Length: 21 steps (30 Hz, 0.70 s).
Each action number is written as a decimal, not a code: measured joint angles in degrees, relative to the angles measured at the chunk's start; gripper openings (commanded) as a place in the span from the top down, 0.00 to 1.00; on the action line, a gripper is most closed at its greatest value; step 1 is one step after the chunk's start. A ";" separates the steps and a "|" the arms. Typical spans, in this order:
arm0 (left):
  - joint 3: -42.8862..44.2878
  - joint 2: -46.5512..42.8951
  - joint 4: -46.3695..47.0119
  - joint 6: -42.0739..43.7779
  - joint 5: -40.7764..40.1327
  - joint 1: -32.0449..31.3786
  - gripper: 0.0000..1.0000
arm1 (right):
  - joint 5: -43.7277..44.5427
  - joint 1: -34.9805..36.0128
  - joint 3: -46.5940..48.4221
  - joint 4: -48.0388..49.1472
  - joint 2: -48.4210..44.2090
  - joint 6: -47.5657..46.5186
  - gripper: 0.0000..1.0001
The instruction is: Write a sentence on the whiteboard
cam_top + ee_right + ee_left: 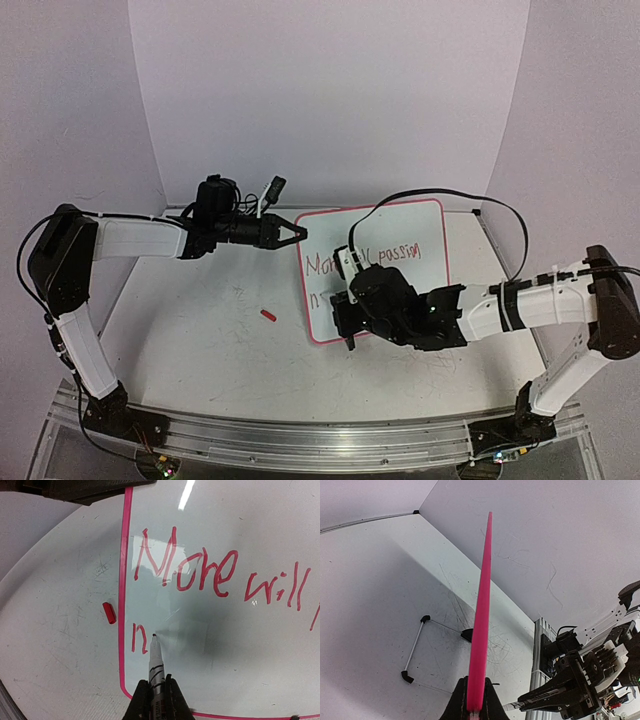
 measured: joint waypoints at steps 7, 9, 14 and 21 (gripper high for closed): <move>0.00 0.00 0.00 0.00 0.02 0.00 1.00 | -0.02 0.00 0.00 0.49 0.04 -0.02 1.00; 0.00 0.00 0.00 0.00 0.00 0.00 1.00 | 0.03 0.00 0.02 0.99 0.33 -0.02 1.00; 0.00 0.00 -0.03 0.04 -0.02 0.00 1.00 | 0.16 0.00 0.05 1.52 1.68 -0.06 1.00; 0.00 -0.03 -0.38 0.24 -0.02 0.00 1.00 | 0.17 0.07 0.09 1.52 1.99 -0.01 1.00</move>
